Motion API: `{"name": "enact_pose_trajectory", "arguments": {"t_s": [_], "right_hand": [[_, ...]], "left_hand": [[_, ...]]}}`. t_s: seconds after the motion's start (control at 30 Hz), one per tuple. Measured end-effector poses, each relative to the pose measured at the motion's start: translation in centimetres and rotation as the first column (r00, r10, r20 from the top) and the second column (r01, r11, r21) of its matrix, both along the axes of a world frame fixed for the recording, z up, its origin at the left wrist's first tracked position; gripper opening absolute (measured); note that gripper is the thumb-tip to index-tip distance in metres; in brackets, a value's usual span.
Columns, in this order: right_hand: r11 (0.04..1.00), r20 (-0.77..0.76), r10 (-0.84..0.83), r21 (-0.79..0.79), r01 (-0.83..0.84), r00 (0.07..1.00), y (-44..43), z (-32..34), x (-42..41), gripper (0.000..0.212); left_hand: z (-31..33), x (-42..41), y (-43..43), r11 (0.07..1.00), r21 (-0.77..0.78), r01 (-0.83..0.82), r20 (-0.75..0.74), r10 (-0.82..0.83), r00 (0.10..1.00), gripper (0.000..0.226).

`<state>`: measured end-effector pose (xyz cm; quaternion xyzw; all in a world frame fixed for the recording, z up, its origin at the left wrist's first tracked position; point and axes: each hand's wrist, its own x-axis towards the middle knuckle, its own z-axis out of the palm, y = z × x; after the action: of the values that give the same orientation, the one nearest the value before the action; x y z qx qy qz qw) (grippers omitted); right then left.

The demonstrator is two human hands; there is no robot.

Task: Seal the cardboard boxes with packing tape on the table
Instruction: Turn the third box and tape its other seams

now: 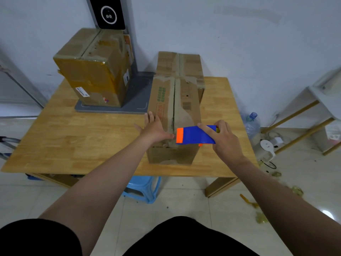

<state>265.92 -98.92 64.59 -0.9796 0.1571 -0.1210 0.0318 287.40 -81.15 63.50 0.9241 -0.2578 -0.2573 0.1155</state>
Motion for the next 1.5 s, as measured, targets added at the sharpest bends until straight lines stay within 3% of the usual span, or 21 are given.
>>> {"name": "enact_pose_trajectory", "arguments": {"t_s": [0.2,0.43,0.97,1.33,1.5], "right_hand": [[1.0,-0.008,-0.004,0.025,0.005,1.0,0.0,-0.1,-0.1,0.079],[0.999,-0.031,-0.013,0.048,0.014,0.999,-0.5,0.7,-0.6,0.089],[0.995,0.037,-0.095,0.044,0.093,0.995,-5.3,-0.9,-4.4,0.085],[0.989,0.031,-0.117,0.097,0.114,0.993,-5.3,-1.5,-4.2,0.073],[0.988,0.023,-0.124,0.09,0.122,0.992,-5.3,-1.7,-4.2,0.074]], "left_hand": [[-0.6,0.3,0.3,0.996,-0.072,-0.048,-0.068,0.043,0.997,0.136],[-0.4,0.5,0.4,0.999,-0.042,0.001,-0.062,-0.004,0.998,0.131],[-0.6,1.2,0.6,0.999,-0.05,-0.02,-0.071,0.017,0.997,0.128],[0.1,1.8,2.0,0.959,-0.276,-0.063,-0.244,-0.006,0.97,0.101],[-0.2,0.8,1.1,0.988,-0.153,0.025,-0.083,-0.038,0.996,0.092]]}}
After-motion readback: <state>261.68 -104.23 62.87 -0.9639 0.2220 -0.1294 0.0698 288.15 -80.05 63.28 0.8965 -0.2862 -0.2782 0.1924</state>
